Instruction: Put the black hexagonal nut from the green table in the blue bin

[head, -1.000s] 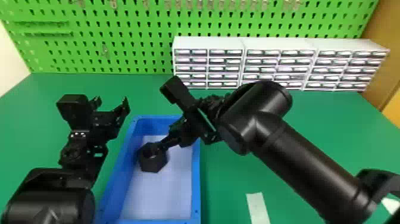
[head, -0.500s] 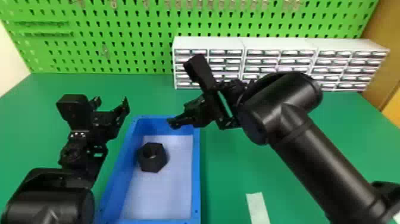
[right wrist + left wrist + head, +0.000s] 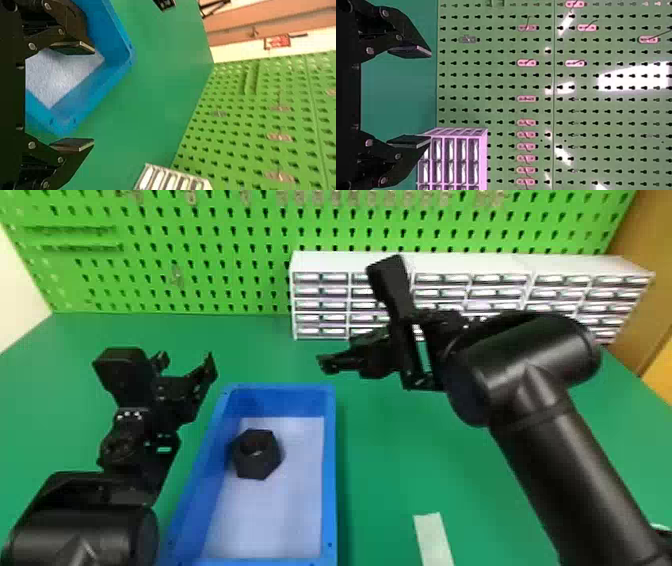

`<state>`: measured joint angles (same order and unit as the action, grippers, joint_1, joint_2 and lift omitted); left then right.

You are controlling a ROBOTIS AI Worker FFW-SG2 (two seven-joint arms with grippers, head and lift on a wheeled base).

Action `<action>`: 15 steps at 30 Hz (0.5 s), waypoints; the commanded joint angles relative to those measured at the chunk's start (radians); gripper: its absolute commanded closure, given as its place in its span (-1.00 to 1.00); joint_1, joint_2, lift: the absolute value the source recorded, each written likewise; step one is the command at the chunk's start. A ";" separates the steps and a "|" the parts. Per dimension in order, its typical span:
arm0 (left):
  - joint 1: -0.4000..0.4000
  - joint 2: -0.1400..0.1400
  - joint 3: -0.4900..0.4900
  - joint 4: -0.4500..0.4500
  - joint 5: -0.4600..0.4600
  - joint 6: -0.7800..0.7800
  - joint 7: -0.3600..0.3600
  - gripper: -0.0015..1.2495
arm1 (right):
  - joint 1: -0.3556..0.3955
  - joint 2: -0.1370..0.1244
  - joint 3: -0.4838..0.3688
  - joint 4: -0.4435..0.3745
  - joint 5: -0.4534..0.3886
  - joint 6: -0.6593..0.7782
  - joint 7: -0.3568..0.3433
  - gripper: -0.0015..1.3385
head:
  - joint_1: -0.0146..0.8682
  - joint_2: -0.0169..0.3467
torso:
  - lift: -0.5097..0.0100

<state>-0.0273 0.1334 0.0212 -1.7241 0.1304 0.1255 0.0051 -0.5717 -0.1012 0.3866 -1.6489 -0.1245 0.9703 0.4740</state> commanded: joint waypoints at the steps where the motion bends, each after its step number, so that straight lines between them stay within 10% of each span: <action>1: 0.000 0.000 0.000 0.000 0.000 0.000 0.001 -0.22 | 0.035 0.009 -0.078 -0.014 0.020 -0.032 0.000 -0.33 | 0.59 -0.62 | 0.59; 15: 0.001 0.000 0.000 0.000 0.000 0.000 0.001 -0.22 | 0.122 0.028 -0.221 -0.015 0.048 -0.200 -0.005 -0.33 | 0.59 -0.62 | 0.59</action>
<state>-0.0261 0.1334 0.0215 -1.7242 0.1304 0.1252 0.0051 -0.4703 -0.0756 0.1972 -1.6644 -0.0838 0.8239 0.4730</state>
